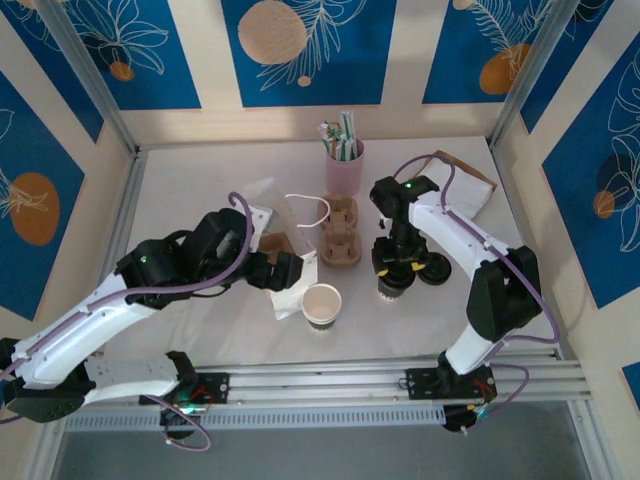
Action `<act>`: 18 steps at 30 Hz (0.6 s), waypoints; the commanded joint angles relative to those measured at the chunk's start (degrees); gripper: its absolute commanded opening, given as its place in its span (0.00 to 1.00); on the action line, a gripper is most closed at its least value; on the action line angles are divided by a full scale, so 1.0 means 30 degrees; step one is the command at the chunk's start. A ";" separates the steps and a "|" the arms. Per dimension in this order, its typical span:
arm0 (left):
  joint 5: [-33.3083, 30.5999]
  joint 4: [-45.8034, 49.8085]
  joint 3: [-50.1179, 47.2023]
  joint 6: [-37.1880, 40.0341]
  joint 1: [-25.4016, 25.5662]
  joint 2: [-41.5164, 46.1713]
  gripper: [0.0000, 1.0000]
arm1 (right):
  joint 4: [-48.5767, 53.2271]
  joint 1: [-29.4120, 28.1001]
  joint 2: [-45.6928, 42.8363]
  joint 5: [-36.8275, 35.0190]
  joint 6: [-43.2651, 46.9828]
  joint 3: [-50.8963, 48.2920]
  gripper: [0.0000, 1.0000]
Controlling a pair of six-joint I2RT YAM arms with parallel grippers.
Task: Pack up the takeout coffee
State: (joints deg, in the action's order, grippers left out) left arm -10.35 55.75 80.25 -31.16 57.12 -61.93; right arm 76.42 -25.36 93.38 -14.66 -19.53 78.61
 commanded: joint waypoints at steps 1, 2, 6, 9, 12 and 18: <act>-0.0081 -0.0147 0.0525 -0.0219 -0.0174 0.0475 1.00 | 0.0131 0.0134 -0.0951 0.0140 -0.0325 -0.0157 0.66; -0.0095 -0.0182 0.0526 -0.0247 -0.0174 0.0557 1.00 | 0.0160 0.0125 -0.1121 0.0154 -0.0361 -0.0072 0.65; -0.0354 -0.0170 0.0577 -0.0387 -0.0168 0.0714 1.00 | 0.0327 0.0126 -0.1807 -0.0035 -0.0496 0.0387 0.63; -0.0856 0.0117 0.0672 -0.0568 -0.0174 0.0776 1.00 | 0.0555 0.0105 -0.2436 -0.0328 -0.0630 0.0938 0.63; -0.1320 0.0369 0.0786 -0.0819 -0.0414 0.1012 1.00 | 0.0824 0.0018 -0.3203 -0.0644 -0.0712 0.1692 0.63; -0.1668 0.1472 0.1728 -0.0730 -0.1686 0.1359 1.00 | 0.1561 -0.0208 -0.4174 -0.0598 -0.0480 0.3780 0.62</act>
State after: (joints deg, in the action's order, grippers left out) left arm -13.58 57.41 82.26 -33.06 54.06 -59.00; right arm 78.24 -25.52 82.74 -16.19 -20.60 86.87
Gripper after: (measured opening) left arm 0.999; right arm 0.663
